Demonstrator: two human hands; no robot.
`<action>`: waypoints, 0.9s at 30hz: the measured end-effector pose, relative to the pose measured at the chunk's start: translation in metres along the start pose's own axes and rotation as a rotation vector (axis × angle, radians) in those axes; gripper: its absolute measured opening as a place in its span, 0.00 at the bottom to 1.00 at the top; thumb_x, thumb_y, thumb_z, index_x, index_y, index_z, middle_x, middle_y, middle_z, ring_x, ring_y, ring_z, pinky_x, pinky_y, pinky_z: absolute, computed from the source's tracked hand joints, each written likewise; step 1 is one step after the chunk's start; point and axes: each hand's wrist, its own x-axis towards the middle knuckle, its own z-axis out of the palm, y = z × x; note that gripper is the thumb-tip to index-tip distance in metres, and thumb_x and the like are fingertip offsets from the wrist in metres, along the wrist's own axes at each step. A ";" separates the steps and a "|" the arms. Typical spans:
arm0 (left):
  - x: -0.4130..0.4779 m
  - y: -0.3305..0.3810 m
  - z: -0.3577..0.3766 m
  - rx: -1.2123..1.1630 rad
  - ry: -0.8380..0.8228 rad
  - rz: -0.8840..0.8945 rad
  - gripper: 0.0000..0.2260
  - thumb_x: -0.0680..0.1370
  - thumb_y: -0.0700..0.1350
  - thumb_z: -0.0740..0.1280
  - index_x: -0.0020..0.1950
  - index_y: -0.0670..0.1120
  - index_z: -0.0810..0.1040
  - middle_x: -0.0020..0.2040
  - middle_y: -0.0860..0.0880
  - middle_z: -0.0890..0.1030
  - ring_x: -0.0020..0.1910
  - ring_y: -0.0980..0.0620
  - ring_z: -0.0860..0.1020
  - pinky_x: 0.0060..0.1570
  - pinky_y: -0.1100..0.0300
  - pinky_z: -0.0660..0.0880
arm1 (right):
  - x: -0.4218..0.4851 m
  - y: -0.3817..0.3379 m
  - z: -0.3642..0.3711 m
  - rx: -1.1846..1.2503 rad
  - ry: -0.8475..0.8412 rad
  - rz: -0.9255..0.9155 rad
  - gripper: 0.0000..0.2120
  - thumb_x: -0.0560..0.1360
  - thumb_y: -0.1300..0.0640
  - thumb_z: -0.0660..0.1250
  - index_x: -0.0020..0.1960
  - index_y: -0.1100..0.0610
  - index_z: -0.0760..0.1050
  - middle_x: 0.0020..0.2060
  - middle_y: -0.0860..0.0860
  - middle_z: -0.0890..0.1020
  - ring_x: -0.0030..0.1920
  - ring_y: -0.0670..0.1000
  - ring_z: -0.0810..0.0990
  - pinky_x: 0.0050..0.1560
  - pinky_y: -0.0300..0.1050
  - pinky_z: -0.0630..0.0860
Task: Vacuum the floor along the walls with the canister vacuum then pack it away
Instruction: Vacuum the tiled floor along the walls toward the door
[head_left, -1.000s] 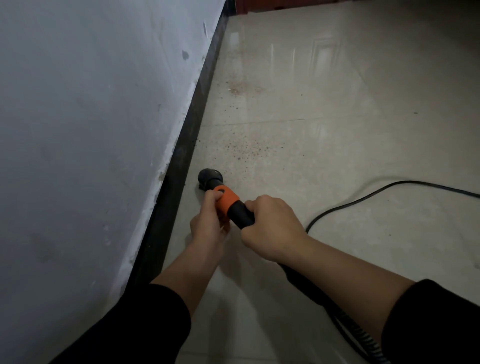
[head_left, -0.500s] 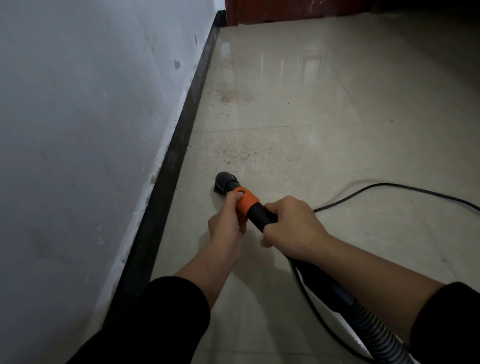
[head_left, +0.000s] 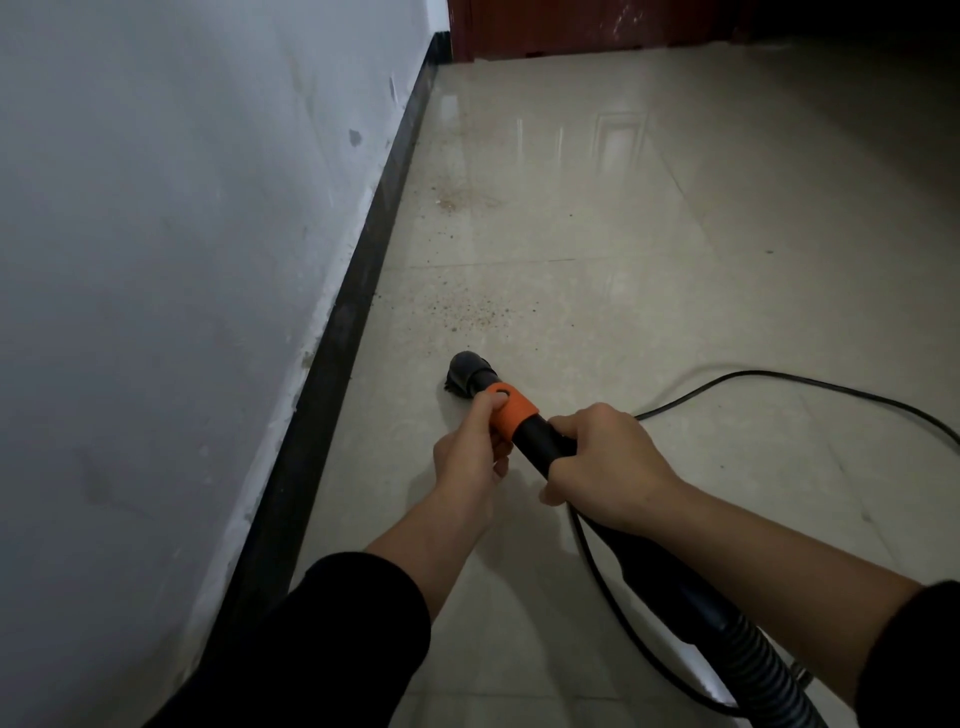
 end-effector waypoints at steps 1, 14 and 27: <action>-0.001 -0.001 0.001 0.002 -0.004 0.001 0.09 0.72 0.50 0.72 0.45 0.45 0.80 0.42 0.48 0.82 0.42 0.52 0.78 0.42 0.58 0.73 | -0.001 0.001 0.000 -0.004 0.004 0.000 0.07 0.65 0.63 0.73 0.37 0.55 0.76 0.28 0.50 0.75 0.29 0.50 0.74 0.29 0.40 0.68; -0.020 -0.019 0.041 0.053 -0.110 -0.032 0.09 0.72 0.50 0.72 0.44 0.45 0.79 0.42 0.48 0.81 0.43 0.51 0.78 0.42 0.58 0.74 | -0.028 0.030 -0.026 -0.015 0.062 0.096 0.06 0.65 0.62 0.73 0.39 0.56 0.77 0.31 0.52 0.77 0.31 0.51 0.75 0.28 0.40 0.67; -0.042 -0.033 0.069 0.098 -0.192 -0.077 0.11 0.72 0.50 0.72 0.46 0.43 0.80 0.37 0.49 0.78 0.37 0.52 0.74 0.36 0.61 0.71 | -0.049 0.052 -0.047 0.020 0.095 0.177 0.07 0.63 0.63 0.74 0.37 0.56 0.77 0.28 0.52 0.77 0.32 0.52 0.77 0.33 0.43 0.74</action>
